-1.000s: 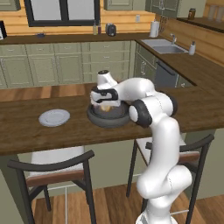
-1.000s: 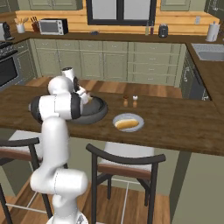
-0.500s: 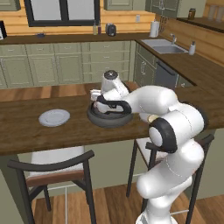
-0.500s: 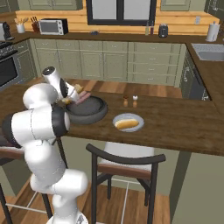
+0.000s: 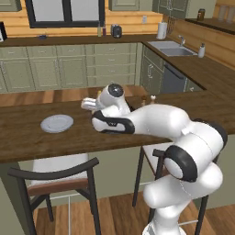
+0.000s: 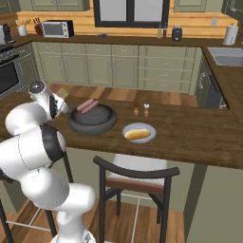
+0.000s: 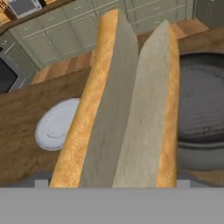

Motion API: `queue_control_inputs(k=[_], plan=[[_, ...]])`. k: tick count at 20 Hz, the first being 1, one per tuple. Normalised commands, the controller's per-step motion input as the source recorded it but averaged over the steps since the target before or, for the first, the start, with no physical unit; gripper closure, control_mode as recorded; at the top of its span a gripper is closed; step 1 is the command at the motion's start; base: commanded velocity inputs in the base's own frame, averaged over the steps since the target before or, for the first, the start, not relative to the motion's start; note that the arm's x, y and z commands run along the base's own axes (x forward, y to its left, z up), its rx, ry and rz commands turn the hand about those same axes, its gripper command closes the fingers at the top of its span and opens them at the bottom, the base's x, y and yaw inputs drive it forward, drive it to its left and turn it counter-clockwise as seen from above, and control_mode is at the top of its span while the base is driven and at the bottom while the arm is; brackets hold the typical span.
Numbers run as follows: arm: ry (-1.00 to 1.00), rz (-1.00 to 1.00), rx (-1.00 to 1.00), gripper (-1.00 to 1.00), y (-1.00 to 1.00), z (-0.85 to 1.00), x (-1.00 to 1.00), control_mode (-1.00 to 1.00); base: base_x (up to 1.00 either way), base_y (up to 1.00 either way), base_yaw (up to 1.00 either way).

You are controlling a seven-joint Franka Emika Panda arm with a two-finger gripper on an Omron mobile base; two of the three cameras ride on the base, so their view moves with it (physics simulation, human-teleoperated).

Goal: Place one bun and one sausage from the bowl on each plate.

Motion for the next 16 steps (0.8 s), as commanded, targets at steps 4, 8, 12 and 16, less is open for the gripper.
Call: queue_control_inputs(k=[4, 8, 12, 16], plan=[[0.20, 0.20, 0.03, 1.00, 0.99, 0.54, 0.24, -1.00, 0.00, 0.00, 0.00], [0.66, 0.24, -0.02, 1.00, 0.57, -0.19, 0.39, -1.00, 0.00, 0.00, 0.00], [0.05, 0.07, 0.01, 1.00, 0.07, -0.39, -0.01, -1.00, 0.00, 0.00, 0.00], [0.01, 0.05, 0.00, 1.00, 0.07, -0.33, 0.00, -1.00, 0.00, 0.00, 0.00]])
